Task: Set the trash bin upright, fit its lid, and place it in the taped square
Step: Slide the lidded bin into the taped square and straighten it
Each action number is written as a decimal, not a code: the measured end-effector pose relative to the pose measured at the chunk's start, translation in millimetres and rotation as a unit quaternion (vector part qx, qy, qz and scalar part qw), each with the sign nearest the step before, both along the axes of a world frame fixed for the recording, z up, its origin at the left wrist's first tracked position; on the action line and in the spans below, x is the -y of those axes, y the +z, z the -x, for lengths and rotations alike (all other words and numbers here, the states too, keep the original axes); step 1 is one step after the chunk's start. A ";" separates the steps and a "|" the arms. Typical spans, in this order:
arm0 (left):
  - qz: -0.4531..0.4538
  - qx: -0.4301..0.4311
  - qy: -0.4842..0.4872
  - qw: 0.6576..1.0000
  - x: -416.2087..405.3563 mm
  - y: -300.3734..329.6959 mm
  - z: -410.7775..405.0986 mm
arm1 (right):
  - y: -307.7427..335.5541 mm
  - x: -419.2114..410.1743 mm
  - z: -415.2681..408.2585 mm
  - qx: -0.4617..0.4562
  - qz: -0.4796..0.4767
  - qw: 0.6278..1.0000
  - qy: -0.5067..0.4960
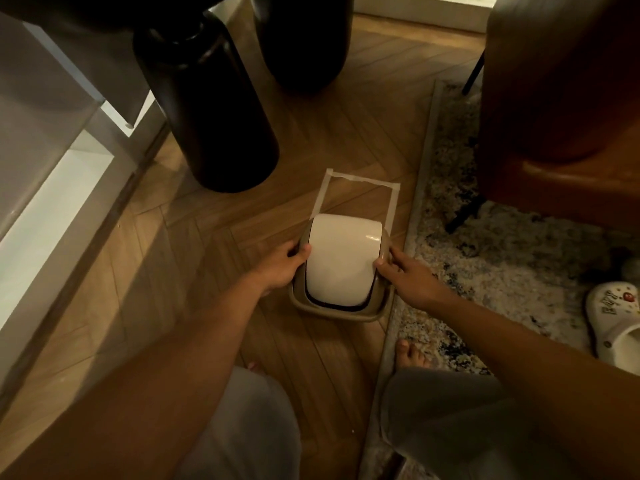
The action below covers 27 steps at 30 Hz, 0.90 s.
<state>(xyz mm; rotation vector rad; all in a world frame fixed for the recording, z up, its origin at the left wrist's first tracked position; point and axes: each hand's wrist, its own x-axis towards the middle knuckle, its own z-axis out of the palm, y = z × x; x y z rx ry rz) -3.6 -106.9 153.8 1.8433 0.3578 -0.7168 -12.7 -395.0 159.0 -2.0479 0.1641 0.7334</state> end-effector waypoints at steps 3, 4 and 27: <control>-0.004 0.003 0.003 1.000 -1.1 -1.4 0.3 | -0.2 -0.9 0.3 0.014 0.013 1.000 0.013; -0.009 0.004 0.003 1.000 -1.3 -2.0 0.0 | -0.9 -0.5 0.1 0.016 0.011 1.000 0.015; -0.029 0.045 0.008 0.999 3.0 -10.8 -0.5 | -11.7 -2.4 -0.2 0.015 -0.056 0.998 0.015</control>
